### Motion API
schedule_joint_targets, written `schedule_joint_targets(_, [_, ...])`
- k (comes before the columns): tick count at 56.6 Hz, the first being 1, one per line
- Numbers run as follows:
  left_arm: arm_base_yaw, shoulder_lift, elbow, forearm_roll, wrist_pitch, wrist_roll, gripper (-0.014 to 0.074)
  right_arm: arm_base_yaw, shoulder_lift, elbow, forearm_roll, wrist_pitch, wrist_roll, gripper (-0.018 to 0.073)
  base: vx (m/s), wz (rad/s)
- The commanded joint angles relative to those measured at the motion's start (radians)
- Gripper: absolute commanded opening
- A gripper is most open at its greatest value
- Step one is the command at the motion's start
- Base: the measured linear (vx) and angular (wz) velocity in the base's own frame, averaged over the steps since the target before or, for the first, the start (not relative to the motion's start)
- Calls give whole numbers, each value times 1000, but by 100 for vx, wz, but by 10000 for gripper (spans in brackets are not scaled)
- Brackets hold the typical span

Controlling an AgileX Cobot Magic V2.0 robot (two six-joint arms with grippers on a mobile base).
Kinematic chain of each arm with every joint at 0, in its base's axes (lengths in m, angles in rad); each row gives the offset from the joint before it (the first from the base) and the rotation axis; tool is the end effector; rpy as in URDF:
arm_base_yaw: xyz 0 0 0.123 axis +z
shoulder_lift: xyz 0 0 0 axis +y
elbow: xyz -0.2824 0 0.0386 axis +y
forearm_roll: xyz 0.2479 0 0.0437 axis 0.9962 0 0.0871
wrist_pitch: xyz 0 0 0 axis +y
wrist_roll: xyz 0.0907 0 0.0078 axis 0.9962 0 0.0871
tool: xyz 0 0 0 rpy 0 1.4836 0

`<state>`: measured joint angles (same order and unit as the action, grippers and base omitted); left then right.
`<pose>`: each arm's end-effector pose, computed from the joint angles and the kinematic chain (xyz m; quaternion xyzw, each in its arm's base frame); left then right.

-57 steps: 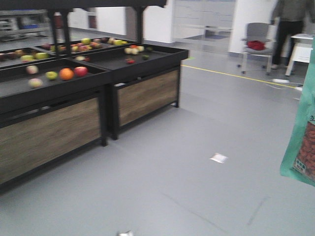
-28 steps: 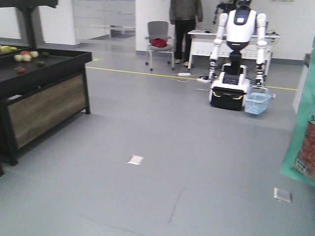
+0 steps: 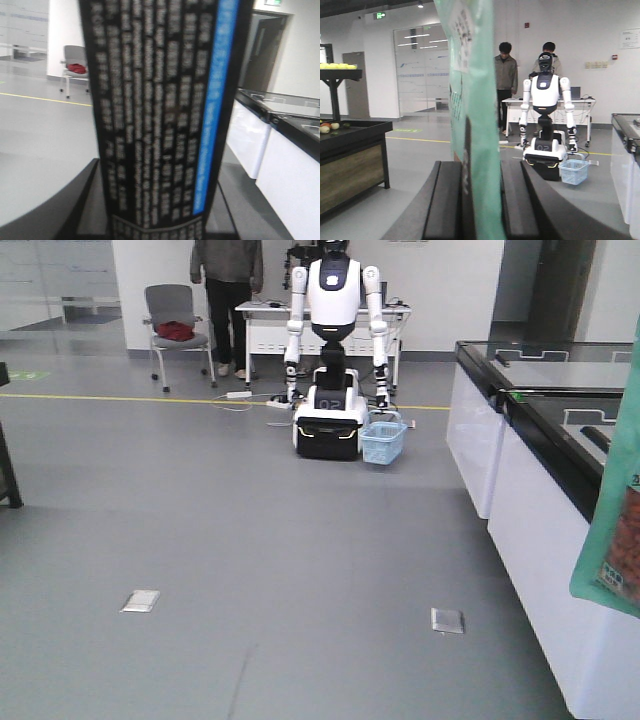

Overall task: Pick snacks and fruit into basket
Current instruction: 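Drive away from the shelf holding the cookie box and teal bag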

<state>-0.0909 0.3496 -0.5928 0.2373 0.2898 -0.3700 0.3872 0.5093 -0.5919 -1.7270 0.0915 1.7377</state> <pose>0.0690 -0.0001 0.3624 -0.0420 0.6886 -0.0611 0.7213 0.1002 0.0319 0.3750 -0.0856 0.6337 0.1233 0.7589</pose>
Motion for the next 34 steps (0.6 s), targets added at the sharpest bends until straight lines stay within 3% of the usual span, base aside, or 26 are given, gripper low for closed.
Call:
schedule_joint_targets(1, [0,10,-34,5,-101,-1,3,-3,2,-37,-56,20,-15,-9,29,-39])
schedule_joint_targets(14, [0,10,-34,5,-101,-1,3,-3,2,-37,-56,20,-15,-9,31,-22])
schedule_joint_targets(34, [0,10,-34,5,-101,-1,3,-3,2,-37,-56,21,-15,-9,37,5])
